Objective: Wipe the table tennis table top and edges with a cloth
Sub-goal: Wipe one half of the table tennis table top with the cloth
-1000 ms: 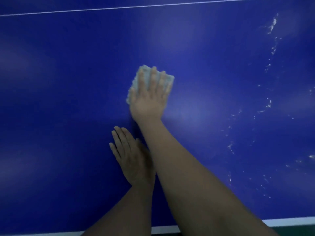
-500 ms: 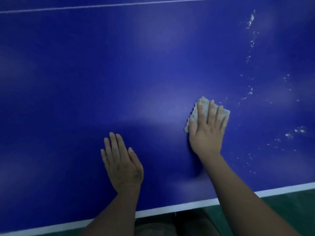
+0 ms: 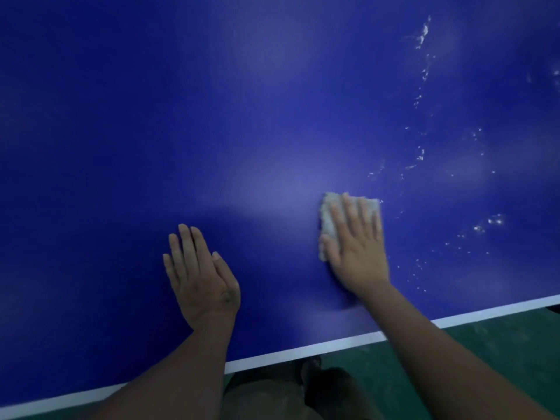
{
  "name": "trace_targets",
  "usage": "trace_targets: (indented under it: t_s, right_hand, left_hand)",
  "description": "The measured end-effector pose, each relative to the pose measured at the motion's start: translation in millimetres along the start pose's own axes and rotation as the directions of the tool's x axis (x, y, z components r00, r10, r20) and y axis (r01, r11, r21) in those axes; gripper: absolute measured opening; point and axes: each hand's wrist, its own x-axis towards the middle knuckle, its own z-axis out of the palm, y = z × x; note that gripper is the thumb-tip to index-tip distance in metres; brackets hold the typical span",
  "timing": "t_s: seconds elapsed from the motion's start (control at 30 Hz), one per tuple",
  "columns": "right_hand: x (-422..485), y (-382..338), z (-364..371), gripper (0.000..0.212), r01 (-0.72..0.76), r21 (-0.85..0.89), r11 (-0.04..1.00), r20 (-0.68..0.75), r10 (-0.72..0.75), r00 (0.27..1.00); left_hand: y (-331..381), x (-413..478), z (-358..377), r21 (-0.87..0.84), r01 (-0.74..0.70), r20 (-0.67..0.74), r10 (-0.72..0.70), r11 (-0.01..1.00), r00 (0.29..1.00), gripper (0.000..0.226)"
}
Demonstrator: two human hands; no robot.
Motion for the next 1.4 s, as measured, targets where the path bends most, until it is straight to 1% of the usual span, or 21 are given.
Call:
trace_targets:
  t_s: [0.07,0.1,0.17,0.2,0.27,0.37,0.43,0.5,0.57,0.67,0.73,0.8,0.83,0.87,0.93,1.0,1.07,1.17,1.23,1.3,1.4]
  right_hand:
    - [1.9,18.4,-3.9,0.067,-0.112,-0.005,0.994,-0.002,0.112,0.994]
    - [3.2,13.9,-4.0,0.067,-0.158,-0.006,0.987,-0.007,0.158,0.987]
    - [6.0,-15.7,-2.0,0.069,-0.216,0.003,0.976,-0.023,0.216,0.976]
    - [6.7,-36.2,-0.7,0.069,-0.212,0.019,0.977,-0.029,0.212,0.977]
    - [2.6,-77.8,3.0,0.069,-0.132,0.070,0.989,-0.029,0.134,0.991]
    - [-20.7,-110.6,8.6,0.070,0.074,0.118,0.990,0.027,-0.078,0.997]
    - [-40.0,-95.6,9.7,0.069,0.187,0.122,0.975,0.031,-0.192,0.981]
    - [-55.4,-57.3,10.8,0.069,0.234,0.111,0.966,0.025,-0.238,0.971]
    - [-66.1,-7.5,9.7,0.068,0.190,0.071,0.979,0.027,-0.192,0.981]
    - [-73.6,54.3,3.0,0.067,0.069,0.020,0.997,0.041,-0.070,0.997]
    - [-73.6,59.9,2.6,0.068,-0.014,0.011,1.000,0.037,0.013,0.999]
    - [-72.8,36.4,4.1,0.070,-0.059,0.023,0.998,0.030,0.058,0.998]
    - [-74.2,18.5,5.5,0.070,-0.040,0.042,0.998,0.034,0.038,0.999]
    - [-77.5,-0.2,7.1,0.071,0.011,0.070,0.998,0.048,-0.015,0.999]
    - [-90.5,-29.4,9.6,0.071,0.143,0.120,0.982,0.084,-0.154,0.985]
    - [-106.6,-35.3,11.4,0.070,0.251,0.146,0.957,0.086,-0.265,0.961]
    - [-118.8,-16.6,11.9,0.069,0.318,0.160,0.934,0.051,-0.330,0.943]
    - [-130.6,43.2,10.7,0.068,0.339,0.122,0.933,0.022,-0.344,0.939]
    - [-136.4,92.6,8.9,0.067,0.325,0.069,0.943,0.035,-0.327,0.944]
    - [-139.9,137.1,4.7,0.067,0.282,0.023,0.959,0.053,-0.283,0.958]
    - [-139.7,172.2,0.8,0.068,0.197,-0.009,0.980,0.067,-0.196,0.978]
  left_hand:
    - [1.1,-0.3,-0.6,0.001,0.003,-0.008,-0.003,1.000,1.000,0.063]
    - [1.6,-0.6,-0.8,0.001,-0.001,-0.014,0.001,1.000,1.000,0.063]
    - [1.8,-0.8,-1.2,0.006,-0.013,-0.022,0.014,1.000,1.000,0.063]
    - [1.9,-0.3,-1.3,0.011,-0.014,-0.022,0.015,1.000,1.000,0.063]
    - [2.4,0.2,-1.3,0.023,-0.008,-0.015,0.009,1.000,1.000,0.064]
    - [2.1,-1.3,-0.5,0.034,-0.027,-0.039,0.028,0.999,0.999,0.063]
    - [2.0,-2.0,0.3,0.029,-0.042,-0.058,0.043,0.999,0.997,0.062]
    - [1.3,-3.4,0.1,0.026,-0.049,-0.067,0.051,0.998,0.996,0.062]
    - [2.1,-3.5,-0.4,0.028,-0.048,-0.075,0.050,0.998,0.996,0.061]
    - [4.3,-4.3,0.1,0.045,-0.054,-0.089,0.058,0.998,0.994,0.060]
    - [3.6,-5.4,2.0,0.065,-0.059,-0.112,0.066,0.996,0.991,0.058]
    - [5.9,-6.9,4.2,0.094,-0.051,-0.127,0.062,0.994,0.990,0.057]
    - [9.8,-7.7,5.0,0.099,-0.026,-0.129,0.039,0.995,0.991,0.057]
    - [16.1,-8.9,6.0,0.091,0.015,-0.129,-0.003,0.996,0.992,0.058]
    - [36.3,-16.3,8.4,0.048,0.105,-0.111,-0.099,0.993,0.989,0.061]
    - [61.3,-29.6,13.2,0.010,0.121,-0.066,-0.121,0.993,0.990,0.066]
    - [85.4,-47.4,20.9,0.006,0.046,-0.021,-0.046,0.999,0.999,0.068]
    - [118.0,-78.0,35.7,-0.001,-0.044,-0.012,0.044,0.999,0.999,0.068]
    - [134.8,-97.1,46.0,0.027,-0.051,-0.038,0.052,0.998,0.998,0.067]
    - [142.7,-110.7,53.2,0.102,-0.067,-0.044,0.072,0.993,0.996,0.068]
    - [142.5,-114.2,57.1,0.147,-0.066,-0.052,0.074,0.987,0.996,0.069]
